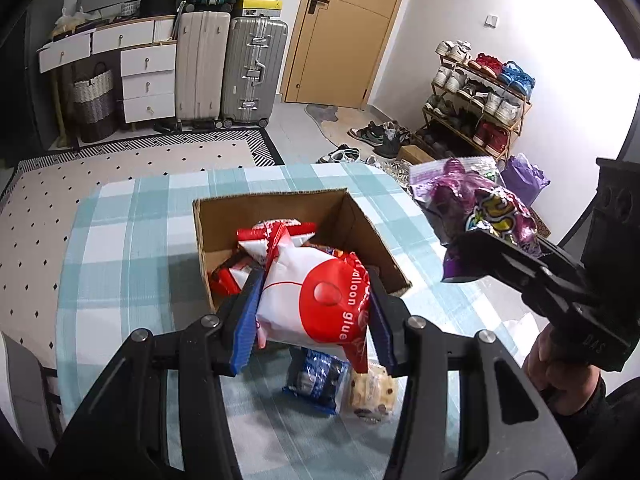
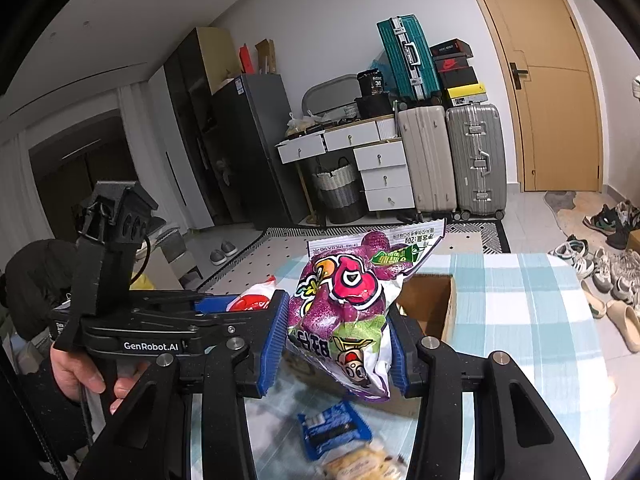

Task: Organize snacks
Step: 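Carry both snacks over the box and open both grippers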

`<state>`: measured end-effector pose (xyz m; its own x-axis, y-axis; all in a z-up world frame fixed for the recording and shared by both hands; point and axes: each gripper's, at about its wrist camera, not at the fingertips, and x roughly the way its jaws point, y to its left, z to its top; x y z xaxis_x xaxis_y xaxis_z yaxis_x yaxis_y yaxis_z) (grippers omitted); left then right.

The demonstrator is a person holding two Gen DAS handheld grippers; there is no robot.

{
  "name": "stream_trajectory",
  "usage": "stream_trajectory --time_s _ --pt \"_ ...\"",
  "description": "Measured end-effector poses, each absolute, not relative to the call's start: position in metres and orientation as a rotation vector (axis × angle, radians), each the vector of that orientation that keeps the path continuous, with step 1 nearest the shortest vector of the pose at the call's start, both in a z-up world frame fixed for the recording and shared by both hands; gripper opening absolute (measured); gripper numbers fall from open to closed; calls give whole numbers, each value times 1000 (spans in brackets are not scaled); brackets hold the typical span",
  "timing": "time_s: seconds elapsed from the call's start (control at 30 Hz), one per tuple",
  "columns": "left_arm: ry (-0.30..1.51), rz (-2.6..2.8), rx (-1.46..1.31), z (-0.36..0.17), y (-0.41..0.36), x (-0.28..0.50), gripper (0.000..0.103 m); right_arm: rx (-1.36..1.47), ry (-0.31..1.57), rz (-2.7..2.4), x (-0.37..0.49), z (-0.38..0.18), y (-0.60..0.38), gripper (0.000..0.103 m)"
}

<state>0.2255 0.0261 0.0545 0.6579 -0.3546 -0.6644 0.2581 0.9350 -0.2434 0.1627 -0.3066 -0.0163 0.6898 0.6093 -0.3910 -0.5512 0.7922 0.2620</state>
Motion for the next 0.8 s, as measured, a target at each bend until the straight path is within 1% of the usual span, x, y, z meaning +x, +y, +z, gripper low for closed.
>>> stream_trajectory --time_s 0.4,0.53,0.8 --pt "807 -345 -107 53 15 281 45 118 523 637 212 -19 -299 44" --pt "820 -349 -97 45 9 297 46 139 579 602 236 -28 -301 44" --pt "849 -356 -110 18 5 321 46 136 623 599 264 -49 -296 44"
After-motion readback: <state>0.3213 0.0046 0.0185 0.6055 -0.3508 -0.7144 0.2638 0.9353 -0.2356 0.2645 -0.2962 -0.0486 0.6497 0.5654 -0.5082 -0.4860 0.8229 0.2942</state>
